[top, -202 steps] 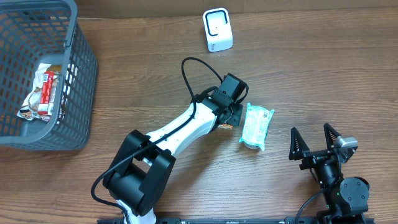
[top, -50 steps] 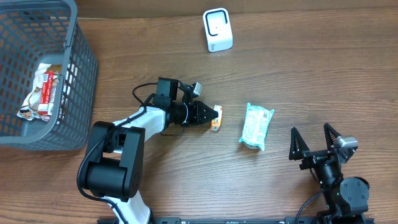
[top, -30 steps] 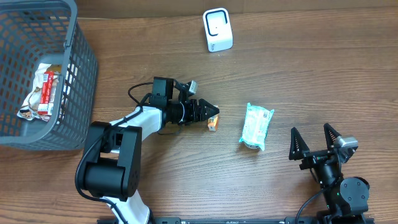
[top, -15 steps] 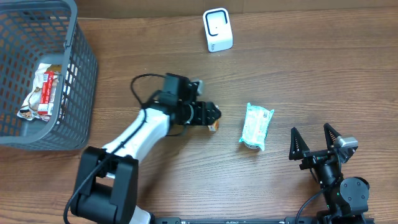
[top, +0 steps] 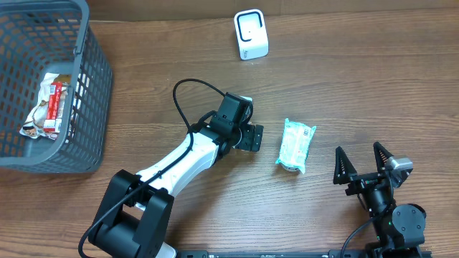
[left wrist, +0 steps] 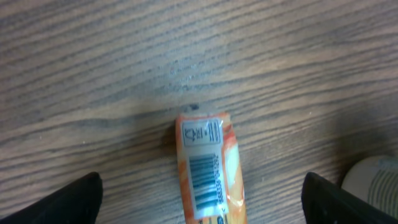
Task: Scan the item barcode
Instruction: 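Open the left gripper and lift it off the Kleenex pack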
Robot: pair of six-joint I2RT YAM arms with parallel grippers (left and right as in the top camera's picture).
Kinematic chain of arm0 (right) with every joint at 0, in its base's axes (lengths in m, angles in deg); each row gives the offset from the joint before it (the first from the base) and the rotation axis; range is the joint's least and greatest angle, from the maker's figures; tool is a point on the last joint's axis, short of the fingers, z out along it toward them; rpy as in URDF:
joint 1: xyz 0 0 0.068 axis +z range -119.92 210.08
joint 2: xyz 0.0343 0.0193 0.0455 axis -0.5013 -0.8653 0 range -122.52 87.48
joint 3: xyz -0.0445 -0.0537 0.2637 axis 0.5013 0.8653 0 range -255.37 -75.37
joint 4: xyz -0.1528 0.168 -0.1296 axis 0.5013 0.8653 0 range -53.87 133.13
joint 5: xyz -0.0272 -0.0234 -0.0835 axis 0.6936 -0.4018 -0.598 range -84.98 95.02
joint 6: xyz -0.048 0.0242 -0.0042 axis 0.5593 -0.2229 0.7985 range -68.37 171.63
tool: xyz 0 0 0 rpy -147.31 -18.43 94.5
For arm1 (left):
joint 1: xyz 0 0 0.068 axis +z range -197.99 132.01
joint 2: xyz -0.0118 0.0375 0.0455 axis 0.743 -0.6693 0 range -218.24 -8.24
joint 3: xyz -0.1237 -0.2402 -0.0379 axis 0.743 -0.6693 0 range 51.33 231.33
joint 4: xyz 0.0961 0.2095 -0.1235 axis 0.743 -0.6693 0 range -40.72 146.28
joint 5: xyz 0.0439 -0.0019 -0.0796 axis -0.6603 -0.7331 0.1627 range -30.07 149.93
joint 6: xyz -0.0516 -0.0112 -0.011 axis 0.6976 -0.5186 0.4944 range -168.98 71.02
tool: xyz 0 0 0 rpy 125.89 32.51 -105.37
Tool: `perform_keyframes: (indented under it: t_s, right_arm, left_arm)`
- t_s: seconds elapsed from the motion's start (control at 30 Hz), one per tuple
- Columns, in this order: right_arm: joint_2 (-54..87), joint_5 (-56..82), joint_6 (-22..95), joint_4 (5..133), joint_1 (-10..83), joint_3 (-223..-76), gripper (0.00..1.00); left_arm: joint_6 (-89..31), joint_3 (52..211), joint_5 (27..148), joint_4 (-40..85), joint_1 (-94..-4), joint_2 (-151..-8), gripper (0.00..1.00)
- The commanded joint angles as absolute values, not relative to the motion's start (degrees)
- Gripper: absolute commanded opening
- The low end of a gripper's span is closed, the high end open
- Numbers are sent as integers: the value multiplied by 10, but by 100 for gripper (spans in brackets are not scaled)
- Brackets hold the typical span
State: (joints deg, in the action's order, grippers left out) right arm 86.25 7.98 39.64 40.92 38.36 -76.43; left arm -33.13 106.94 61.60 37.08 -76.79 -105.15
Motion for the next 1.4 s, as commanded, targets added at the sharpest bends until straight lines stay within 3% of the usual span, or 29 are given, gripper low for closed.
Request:
perform_keyframes:
  t_s: [0.0,0.3,0.5,0.57,0.6,0.63,0.67,0.7,0.73,0.77,0.9,1.13,1.27,1.3,1.37]
  right_arm:
    - [863,76,396,408,381,-758,100]
    - [863,76,396,408,381,-758,100]
    - [863,76,396,408,381,-758,100]
    - [863,76,396,408,381,-758,100]
    - [863,76,396,408,381,-758,100]
    - [863,76,396,408,381,-758,100]
    - [863,76,396,408,381,-758,100]
    - [863,76,396,408,381,-758,100]
    - [863,76,396,408,381,-758,100]
    - [863,76,396,408,381,-758,100]
    - [863,76,396,408,381,-758,100]
    - [863,76,396,408,381,-758,100]
    - [863,76,396,408,381,-758,100]
    - [863,76,396,408,381,-758,100]
    - [863,76,396,408,381,-758,100]
  left_arm:
    - [-344,1078,619,379,-770,-1057,87]
    - [-341,1078,618,386,-774,-1098,64]
    - [-336,1078,619,390,-777,-1118,57]
    - [-336,1078,619,392,-777,-1120,39]
    - [-336,1078,619,393,-777,-1120,20]
    - [-336,1078,619,393,-777,-1120,8]
    - [-336,1078,619,394,-777,-1120,4]
    - [-336,1078,619,394,-777,-1120,6]
    - [-336,1078,619,394,-777,-1120,24]
    - [-336,1078,619,394,-777,-1120,36]
    - [-336,1079,618,402,-776,-1120,50]
    - [-336,1085,609,431,-776,-1120,47]
    - [-336,1085,610,448,-776,-1120,20]
    - [-336,1085,610,448,-776,-1120,19]
    - [-336,1085,610,448,-776,-1120,36]
